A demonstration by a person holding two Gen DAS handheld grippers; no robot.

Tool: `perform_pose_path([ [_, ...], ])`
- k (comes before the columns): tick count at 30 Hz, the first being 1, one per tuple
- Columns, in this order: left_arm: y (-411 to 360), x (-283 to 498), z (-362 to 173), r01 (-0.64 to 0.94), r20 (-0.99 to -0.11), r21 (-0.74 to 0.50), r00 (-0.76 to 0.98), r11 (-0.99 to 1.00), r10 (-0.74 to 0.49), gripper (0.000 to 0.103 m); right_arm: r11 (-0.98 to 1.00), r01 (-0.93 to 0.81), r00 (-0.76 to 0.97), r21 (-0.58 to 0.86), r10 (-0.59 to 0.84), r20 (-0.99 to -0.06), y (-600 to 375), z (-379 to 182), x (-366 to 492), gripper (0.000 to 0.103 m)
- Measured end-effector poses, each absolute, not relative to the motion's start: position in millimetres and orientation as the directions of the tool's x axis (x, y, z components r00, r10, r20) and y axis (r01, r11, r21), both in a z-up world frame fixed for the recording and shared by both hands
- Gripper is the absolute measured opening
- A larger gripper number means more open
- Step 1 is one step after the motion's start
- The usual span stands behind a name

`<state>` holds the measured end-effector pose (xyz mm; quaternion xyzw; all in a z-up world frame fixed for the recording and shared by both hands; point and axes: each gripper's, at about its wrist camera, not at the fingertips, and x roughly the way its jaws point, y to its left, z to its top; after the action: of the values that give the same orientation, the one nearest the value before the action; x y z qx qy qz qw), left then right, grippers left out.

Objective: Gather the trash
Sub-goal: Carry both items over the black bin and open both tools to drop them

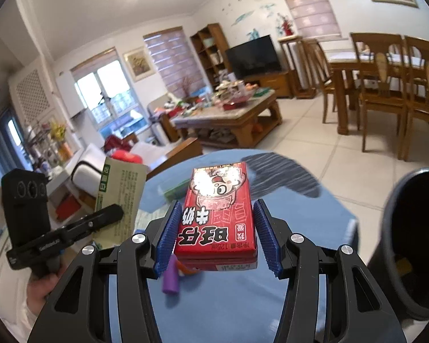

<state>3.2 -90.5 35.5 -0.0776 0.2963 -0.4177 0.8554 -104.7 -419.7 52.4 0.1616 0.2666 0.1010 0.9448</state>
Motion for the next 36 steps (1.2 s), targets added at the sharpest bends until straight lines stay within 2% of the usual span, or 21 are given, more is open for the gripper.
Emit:
perform_pose_path([
  [14,-200,-21,21,0.769,-0.477,-0.363,0.331,0.525,-0.814,0.008,0.912,0.057,0.888,0.407,0.140,-0.437,-537,43,-180,0.052],
  [24,-274,-18,6,0.793,-0.487,-0.412,0.223,0.448,-0.844,0.008,0.873,0.208,0.896,0.441,0.010,-0.444,-615,16,-218,0.052],
  [29,-320,-10,-1,0.797,-0.508,-0.425,0.181,0.428,-0.842,0.008,0.837,0.323,0.877,0.441,-0.090,-0.472,-665,-9,-229,0.052],
  [36,-397,-7,-26,0.828,-0.583,-0.381,0.130,0.411,-0.802,0.008,0.776,0.431,0.835,0.460,-0.149,-0.530,-713,-54,-235,0.052],
])
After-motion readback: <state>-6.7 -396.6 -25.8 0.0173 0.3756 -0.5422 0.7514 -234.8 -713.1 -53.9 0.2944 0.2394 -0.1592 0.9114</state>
